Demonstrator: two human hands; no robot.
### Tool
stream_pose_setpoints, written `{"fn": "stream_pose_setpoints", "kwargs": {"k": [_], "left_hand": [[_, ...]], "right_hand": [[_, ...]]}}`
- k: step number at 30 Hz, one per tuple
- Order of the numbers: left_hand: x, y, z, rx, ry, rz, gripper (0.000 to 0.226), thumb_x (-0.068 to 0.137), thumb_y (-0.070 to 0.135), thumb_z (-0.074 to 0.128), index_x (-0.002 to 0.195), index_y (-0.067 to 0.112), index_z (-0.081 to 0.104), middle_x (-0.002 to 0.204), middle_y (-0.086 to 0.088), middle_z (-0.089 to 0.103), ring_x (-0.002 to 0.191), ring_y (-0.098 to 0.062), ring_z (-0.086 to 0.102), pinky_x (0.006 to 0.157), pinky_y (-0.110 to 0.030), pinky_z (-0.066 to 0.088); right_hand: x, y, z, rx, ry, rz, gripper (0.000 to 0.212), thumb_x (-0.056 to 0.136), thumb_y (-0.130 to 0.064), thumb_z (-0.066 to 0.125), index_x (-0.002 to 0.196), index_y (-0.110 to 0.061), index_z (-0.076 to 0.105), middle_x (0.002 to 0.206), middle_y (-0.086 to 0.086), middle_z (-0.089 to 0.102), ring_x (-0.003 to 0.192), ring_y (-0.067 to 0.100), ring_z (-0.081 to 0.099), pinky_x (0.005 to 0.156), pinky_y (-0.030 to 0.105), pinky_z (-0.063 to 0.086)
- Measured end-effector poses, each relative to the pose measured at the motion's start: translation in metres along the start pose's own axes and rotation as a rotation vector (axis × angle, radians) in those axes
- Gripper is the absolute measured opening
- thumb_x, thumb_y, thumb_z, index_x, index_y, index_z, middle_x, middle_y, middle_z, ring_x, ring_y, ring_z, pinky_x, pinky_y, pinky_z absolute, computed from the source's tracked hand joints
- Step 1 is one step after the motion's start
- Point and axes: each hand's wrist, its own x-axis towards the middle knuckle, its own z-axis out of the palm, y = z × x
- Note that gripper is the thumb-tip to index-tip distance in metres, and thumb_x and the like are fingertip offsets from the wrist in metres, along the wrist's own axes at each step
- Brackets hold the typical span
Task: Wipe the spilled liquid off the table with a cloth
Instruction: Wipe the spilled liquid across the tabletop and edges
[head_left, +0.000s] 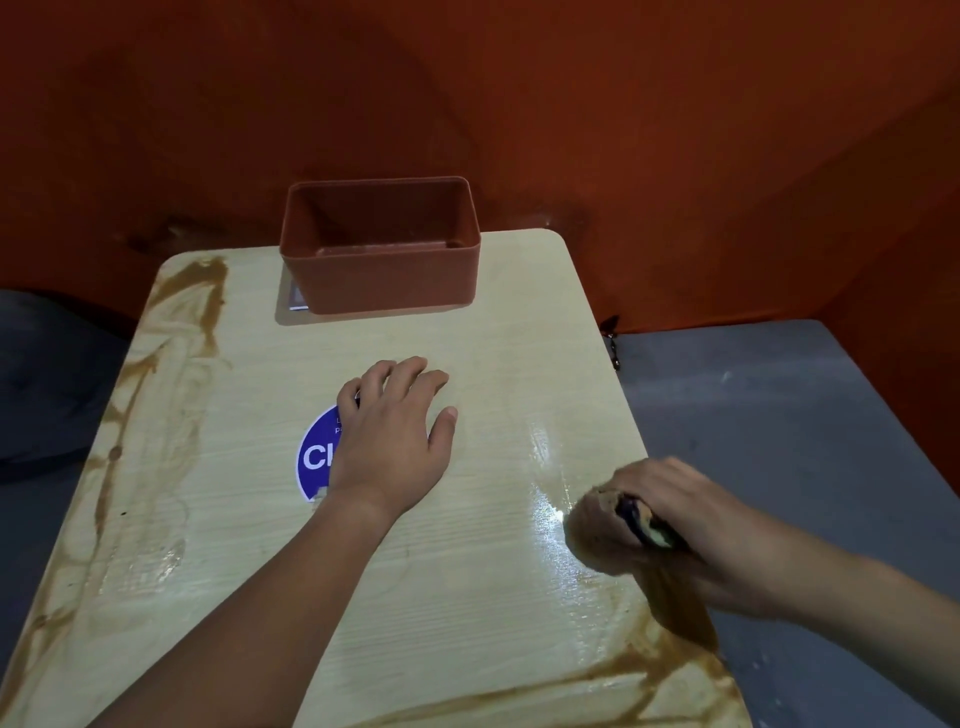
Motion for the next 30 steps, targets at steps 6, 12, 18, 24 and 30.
{"fn": "stream_pose_setpoints", "kwargs": {"k": [6,12,18,24,30], "left_hand": [[-0.001,0.001,-0.003,-0.011,-0.008,0.012,0.042,0.104,0.046,0.05,0.141,0.028,0.059,0.151,0.005,0.052,0.141,-0.022,0.04,0.117,-0.048,0.03],[-0.016,-0.006,-0.006,0.017,-0.074,0.036,0.041,0.104,0.05,0.047,0.14,0.032,0.054,0.168,-0.001,0.028,0.155,-0.026,0.02,0.125,-0.055,0.019],[-0.047,0.0,-0.009,0.015,-0.069,0.11,0.036,0.101,0.056,0.044,0.131,0.04,0.055,0.157,0.005,0.033,0.144,-0.025,0.029,0.12,-0.06,0.019],[-0.06,0.003,0.002,0.051,-0.052,0.171,0.047,0.1,0.057,0.033,0.142,0.041,0.05,0.154,0.007,0.04,0.142,-0.025,0.034,0.12,-0.06,0.023],[-0.058,-0.001,0.008,0.033,-0.047,0.181,0.049,0.098,0.06,0.033,0.14,0.041,0.051,0.151,0.006,0.042,0.14,-0.028,0.035,0.117,-0.062,0.026]], "right_hand": [[0.047,0.0,-0.033,0.061,0.189,0.071,0.021,0.094,-0.017,0.067,0.112,-0.024,0.06,0.11,-0.01,0.065,0.103,0.01,0.06,0.088,0.03,0.048],[0.043,-0.007,0.01,-0.082,0.208,0.178,0.035,0.094,-0.031,0.07,0.121,-0.042,0.05,0.121,-0.012,0.058,0.114,0.022,0.054,0.101,0.038,0.043],[-0.031,-0.029,0.011,0.101,-0.027,0.209,0.028,0.091,-0.019,0.071,0.115,-0.029,0.061,0.112,-0.017,0.062,0.108,0.005,0.057,0.093,0.026,0.046],[0.008,-0.038,0.005,0.031,0.32,0.21,0.012,0.088,-0.011,0.064,0.088,-0.018,0.054,0.09,-0.005,0.061,0.083,0.013,0.055,0.074,0.024,0.044],[-0.045,-0.038,0.037,-0.127,0.145,0.409,0.047,0.093,-0.017,0.07,0.127,-0.042,0.051,0.117,-0.025,0.053,0.11,-0.006,0.047,0.087,0.01,0.036]]}}
